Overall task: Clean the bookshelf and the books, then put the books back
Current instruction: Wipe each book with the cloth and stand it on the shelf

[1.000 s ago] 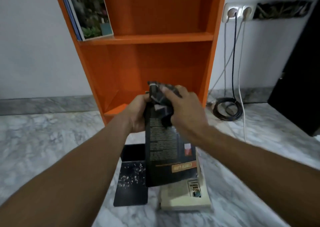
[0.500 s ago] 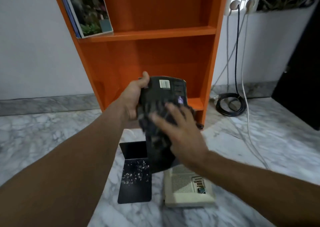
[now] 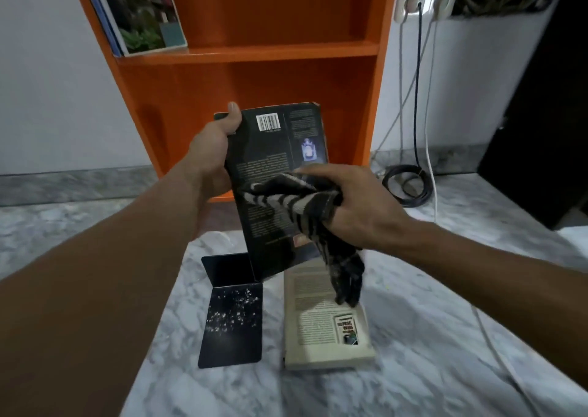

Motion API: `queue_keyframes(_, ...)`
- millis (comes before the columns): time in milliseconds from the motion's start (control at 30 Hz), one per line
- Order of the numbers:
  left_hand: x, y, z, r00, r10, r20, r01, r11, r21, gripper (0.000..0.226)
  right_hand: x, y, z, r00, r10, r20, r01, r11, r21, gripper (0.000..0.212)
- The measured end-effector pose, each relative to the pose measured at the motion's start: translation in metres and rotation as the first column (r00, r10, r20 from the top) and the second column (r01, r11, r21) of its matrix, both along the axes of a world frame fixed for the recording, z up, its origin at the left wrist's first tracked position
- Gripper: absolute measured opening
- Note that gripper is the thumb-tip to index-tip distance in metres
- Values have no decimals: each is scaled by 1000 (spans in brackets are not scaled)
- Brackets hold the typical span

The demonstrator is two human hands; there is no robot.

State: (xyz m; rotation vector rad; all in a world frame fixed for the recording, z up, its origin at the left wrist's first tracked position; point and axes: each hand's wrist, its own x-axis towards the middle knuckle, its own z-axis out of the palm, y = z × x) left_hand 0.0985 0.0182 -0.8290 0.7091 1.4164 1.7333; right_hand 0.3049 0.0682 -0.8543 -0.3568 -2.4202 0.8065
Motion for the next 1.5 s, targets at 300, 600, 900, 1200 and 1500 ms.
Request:
queue_keyframes(300, 14, 12, 7, 996, 80, -36, -79, 997, 7, 32, -17, 29, -4, 951, -259, -168, 303, 886, 350, 44)
queue_keyframes(600, 3, 8, 9, 951, 296, -87, -297, 955, -4, 25, 20, -7, -49, 980, 194, 33, -188, 878, 440, 51)
queue_keyframes(900, 33, 37, 35, 937, 315, -153, -334, 935, -121, 15, -39, -5, -42, 941, -323, 100, 313, 944, 102, 95)
queue_keyframes(1200, 21, 22, 7, 980, 36, -197, -84, 967, -242, 78, -1, 5, -28, 938, -336, -84, 296, 903, -312, 45)
queue_keyframes(1500, 5, 19, -22, 994, 105, 42, -102, 992, -67, 38, 10, 17, -21, 927, -339, -162, 209, 824, -526, 42)
